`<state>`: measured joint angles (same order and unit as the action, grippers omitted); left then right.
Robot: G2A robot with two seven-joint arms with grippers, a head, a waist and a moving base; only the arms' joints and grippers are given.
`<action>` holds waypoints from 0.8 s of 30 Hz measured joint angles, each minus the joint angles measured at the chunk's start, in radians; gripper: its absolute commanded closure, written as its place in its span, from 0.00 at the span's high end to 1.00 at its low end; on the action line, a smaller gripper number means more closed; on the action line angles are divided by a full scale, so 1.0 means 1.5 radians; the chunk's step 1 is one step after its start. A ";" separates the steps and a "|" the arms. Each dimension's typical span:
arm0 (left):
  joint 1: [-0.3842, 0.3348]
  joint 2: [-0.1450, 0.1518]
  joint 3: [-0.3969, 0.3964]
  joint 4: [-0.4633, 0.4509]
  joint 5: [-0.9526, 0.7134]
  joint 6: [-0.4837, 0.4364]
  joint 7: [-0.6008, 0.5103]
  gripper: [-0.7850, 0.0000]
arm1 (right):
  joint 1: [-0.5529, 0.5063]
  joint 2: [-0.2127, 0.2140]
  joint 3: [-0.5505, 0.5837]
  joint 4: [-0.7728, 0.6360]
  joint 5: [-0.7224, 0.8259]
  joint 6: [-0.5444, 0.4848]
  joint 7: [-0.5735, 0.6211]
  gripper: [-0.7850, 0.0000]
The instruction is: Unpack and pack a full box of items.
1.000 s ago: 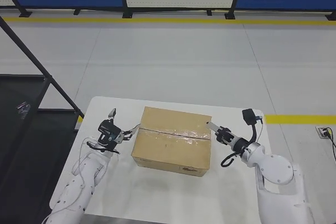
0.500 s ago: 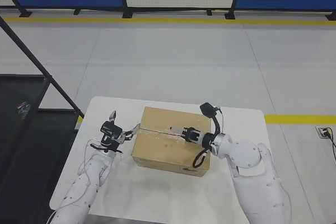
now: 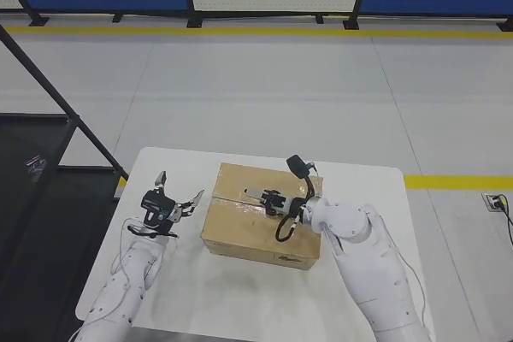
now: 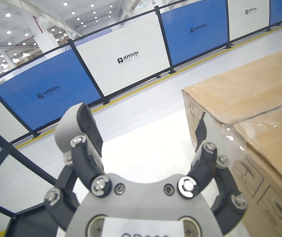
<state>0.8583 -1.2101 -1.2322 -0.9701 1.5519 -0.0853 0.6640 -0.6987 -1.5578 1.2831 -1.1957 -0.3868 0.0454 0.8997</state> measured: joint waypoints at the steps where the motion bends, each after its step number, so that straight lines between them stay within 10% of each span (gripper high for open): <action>1: 0.003 0.001 -0.002 -0.003 0.002 0.001 0.000 1.00 | 0.005 -0.001 -0.003 0.009 0.007 -0.002 -0.003 1.00; 24: 0.086 0.025 -0.095 -0.081 0.008 -0.020 0.044 1.00 | 0.074 -0.011 -0.060 0.101 0.113 -0.142 -0.051 1.00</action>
<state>0.9877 -1.1724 -1.3743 -1.0918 1.5641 -0.1155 0.7306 -0.5876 -1.5741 1.1927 -1.0441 -0.2176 -0.1676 0.8237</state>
